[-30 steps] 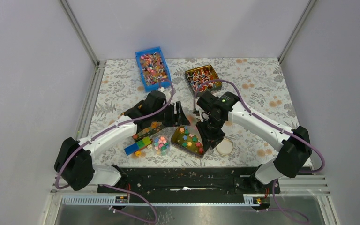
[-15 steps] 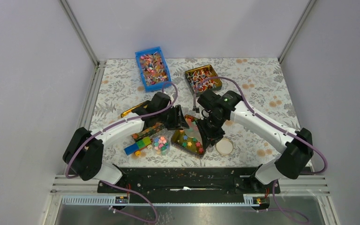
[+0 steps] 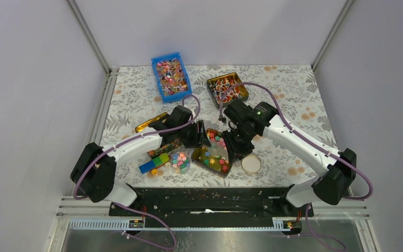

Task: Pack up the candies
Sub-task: Adjust the spatula.

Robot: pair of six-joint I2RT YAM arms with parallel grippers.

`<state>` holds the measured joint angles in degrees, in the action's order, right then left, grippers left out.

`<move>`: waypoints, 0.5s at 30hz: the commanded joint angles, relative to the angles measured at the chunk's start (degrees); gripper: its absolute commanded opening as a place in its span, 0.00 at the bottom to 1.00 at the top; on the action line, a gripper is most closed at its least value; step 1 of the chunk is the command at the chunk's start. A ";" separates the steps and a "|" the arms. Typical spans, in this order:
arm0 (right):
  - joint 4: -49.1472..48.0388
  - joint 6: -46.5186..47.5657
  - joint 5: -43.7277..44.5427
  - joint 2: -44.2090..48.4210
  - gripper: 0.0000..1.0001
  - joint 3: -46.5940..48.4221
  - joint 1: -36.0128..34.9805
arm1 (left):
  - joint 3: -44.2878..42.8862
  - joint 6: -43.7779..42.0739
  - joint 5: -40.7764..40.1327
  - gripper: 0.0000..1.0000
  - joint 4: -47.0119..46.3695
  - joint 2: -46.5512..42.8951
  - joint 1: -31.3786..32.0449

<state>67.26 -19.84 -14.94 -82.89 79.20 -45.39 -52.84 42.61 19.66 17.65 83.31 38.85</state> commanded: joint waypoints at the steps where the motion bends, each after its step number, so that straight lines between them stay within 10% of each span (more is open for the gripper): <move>1: 5.60 0.59 2.74 -1.13 0.00 1.66 0.03 | -0.99 -5.50 -4.35 0.53 5.30 -3.01 -1.21; 15: 15.94 2.21 -1.82 -6.60 0.00 4.05 0.03 | -7.23 -14.64 -16.65 0.47 15.27 4.30 -0.97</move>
<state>78.30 -18.90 -14.55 -88.05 80.05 -45.36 -58.08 30.87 6.59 31.68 85.30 37.54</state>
